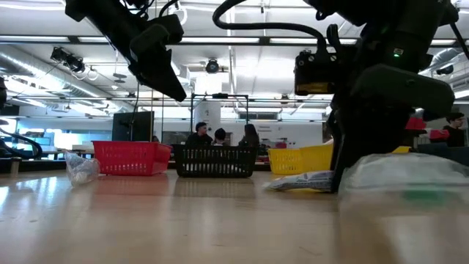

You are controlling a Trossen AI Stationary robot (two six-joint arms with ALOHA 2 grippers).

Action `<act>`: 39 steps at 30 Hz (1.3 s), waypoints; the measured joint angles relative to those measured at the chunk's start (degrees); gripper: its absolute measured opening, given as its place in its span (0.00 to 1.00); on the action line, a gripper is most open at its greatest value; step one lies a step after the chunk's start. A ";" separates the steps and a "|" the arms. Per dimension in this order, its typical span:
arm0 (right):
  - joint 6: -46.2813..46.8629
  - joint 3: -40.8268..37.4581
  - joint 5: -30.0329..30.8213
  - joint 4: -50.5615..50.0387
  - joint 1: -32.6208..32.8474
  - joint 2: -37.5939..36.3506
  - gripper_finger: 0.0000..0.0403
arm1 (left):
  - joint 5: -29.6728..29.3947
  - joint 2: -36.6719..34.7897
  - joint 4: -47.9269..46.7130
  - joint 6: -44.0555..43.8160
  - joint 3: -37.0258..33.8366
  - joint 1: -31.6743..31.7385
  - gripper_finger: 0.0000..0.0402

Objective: Pick & Place Travel size toiletries
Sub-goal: Put the white toothpaste into the black bin

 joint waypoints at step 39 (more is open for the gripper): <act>-8.46 1.12 -4.69 6.41 -5.90 -2.85 0.27 | 24.89 10.03 18.65 11.47 -0.05 -3.54 0.33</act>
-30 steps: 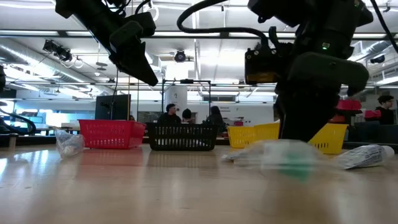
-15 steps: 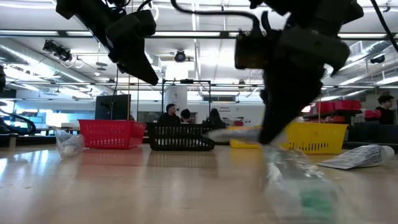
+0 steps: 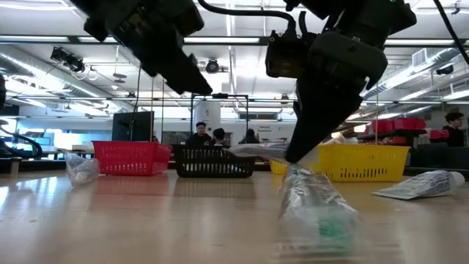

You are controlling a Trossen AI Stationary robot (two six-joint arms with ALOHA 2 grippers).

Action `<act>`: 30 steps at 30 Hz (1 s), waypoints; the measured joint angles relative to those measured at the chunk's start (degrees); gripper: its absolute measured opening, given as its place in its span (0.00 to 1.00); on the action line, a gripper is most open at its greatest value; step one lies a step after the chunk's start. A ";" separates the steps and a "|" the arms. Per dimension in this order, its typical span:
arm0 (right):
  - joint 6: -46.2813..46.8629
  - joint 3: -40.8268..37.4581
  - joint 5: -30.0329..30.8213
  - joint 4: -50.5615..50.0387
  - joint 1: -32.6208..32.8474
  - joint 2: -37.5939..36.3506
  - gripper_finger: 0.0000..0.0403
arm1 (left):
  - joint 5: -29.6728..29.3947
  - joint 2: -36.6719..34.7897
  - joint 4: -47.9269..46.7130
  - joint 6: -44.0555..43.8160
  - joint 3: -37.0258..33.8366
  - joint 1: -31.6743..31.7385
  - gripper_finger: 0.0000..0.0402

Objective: Pick & Place Travel size toiletries
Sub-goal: Put the white toothpaste into the black bin

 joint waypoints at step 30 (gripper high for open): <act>2.61 0.00 0.13 5.40 -0.07 -0.21 0.27 | -28.44 13.90 11.43 37.69 -0.07 -14.64 0.56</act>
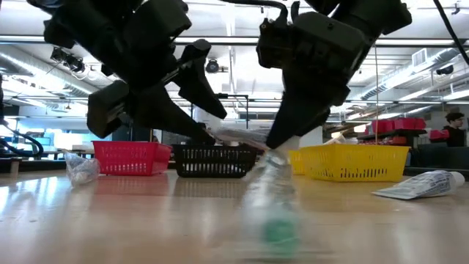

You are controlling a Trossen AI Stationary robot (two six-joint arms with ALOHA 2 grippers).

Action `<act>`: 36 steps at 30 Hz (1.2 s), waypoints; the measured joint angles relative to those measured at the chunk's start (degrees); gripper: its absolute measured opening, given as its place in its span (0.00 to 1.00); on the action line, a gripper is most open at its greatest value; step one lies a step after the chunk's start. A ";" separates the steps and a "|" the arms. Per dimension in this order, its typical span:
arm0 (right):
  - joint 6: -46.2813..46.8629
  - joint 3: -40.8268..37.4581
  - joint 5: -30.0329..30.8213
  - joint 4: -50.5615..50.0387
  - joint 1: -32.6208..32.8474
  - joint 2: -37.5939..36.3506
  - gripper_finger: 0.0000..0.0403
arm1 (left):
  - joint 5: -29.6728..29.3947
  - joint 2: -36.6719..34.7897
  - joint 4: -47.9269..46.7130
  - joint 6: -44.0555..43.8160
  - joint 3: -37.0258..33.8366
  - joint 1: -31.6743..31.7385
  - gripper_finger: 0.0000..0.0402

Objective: Pick & Place Travel size toiletries
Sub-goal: Put the white toothpaste into the black bin

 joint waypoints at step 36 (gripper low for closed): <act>-0.19 0.00 -1.68 4.33 -2.45 -0.02 0.28 | -2.33 0.92 3.36 -4.40 0.03 -0.60 0.14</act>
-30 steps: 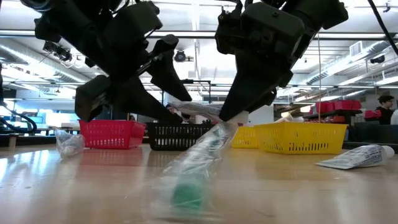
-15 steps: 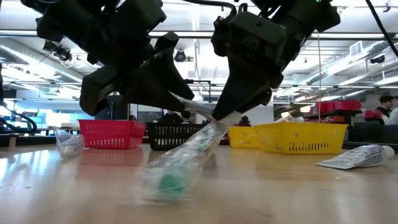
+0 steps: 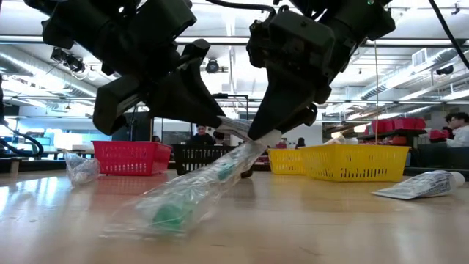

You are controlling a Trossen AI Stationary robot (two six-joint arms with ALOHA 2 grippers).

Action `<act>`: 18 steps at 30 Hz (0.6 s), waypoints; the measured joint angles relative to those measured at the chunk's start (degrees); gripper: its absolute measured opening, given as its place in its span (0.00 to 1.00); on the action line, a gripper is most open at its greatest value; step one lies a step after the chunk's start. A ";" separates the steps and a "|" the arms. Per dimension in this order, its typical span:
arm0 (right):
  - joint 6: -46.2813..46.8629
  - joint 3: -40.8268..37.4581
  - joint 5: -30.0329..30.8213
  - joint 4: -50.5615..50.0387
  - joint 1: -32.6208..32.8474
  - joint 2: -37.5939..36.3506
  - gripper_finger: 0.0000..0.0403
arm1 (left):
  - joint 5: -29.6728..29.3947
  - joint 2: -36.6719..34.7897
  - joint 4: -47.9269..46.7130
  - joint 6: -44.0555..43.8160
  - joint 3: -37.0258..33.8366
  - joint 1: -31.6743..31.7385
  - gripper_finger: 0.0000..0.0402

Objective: Pick & Place Travel size toiletries
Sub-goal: Put the white toothpaste into the black bin

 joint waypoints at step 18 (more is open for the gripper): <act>0.61 0.02 -0.51 3.84 -0.28 -0.02 0.26 | -2.27 0.00 -0.26 2.63 0.00 -0.02 0.38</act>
